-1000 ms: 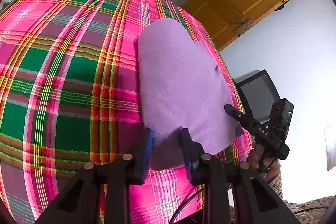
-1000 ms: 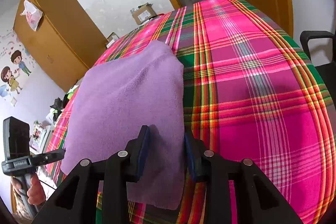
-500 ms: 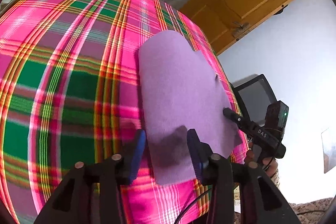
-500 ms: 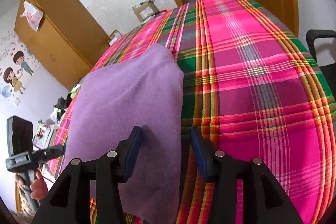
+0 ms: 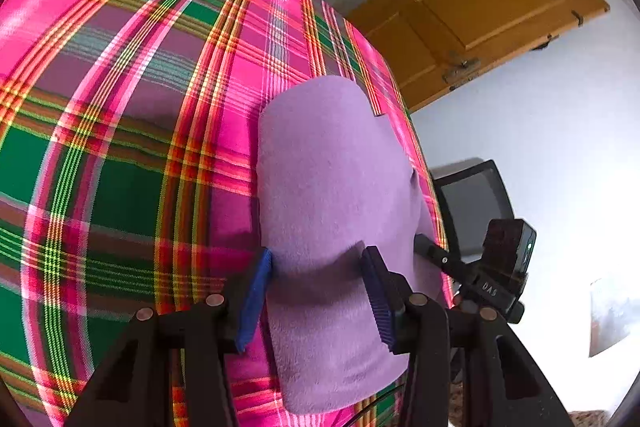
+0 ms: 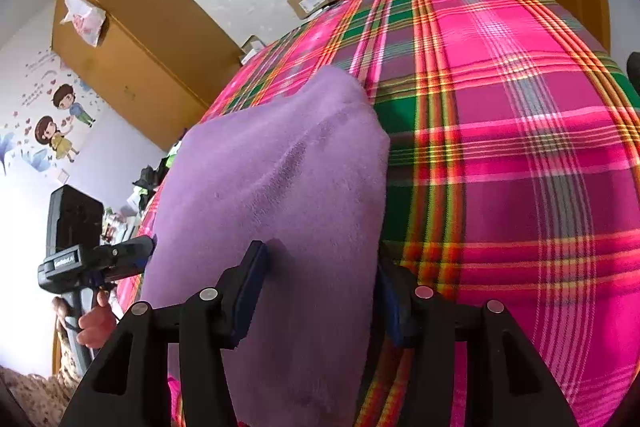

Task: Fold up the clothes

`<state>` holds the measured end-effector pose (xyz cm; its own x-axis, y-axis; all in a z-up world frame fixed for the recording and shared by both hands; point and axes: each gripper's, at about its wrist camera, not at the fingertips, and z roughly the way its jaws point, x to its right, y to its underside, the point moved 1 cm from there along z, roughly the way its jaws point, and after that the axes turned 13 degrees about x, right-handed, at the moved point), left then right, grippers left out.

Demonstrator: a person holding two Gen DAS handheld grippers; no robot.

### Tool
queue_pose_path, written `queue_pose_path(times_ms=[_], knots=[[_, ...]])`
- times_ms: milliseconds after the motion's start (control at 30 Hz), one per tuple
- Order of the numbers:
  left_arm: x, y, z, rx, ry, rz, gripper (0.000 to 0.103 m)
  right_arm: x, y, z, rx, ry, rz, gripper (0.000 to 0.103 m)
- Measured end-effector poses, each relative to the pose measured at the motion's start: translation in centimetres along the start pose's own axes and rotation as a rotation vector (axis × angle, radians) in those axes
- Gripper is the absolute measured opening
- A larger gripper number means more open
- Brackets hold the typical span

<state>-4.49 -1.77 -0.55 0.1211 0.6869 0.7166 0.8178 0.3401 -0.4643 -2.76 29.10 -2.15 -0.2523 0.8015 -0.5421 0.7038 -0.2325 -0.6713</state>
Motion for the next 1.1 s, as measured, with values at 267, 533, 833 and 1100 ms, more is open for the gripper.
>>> queue_pose_path(times_ms=[267,533,833,1100], knots=[[-0.3,-0.6,0.8,-0.019,0.017,-0.026,0.047,0.2,0.2,0.1,-0.010,-0.021,0.007,0.055],[-0.7,-0.8,1.3,-0.037,0.042,-0.051,0.047,0.1,0.5,0.2,0.012,-0.019,0.030,0.055],[-0.8,-0.8,0.8,-0.038,0.050,-0.065,0.043,-0.5,1.0,-0.1,0.047,0.027,0.026,0.033],[-0.5,-1.1,0.5,-0.026,0.081,-0.057,0.040,-1.1,1.0,0.0,0.079,-0.002,0.063,0.025]])
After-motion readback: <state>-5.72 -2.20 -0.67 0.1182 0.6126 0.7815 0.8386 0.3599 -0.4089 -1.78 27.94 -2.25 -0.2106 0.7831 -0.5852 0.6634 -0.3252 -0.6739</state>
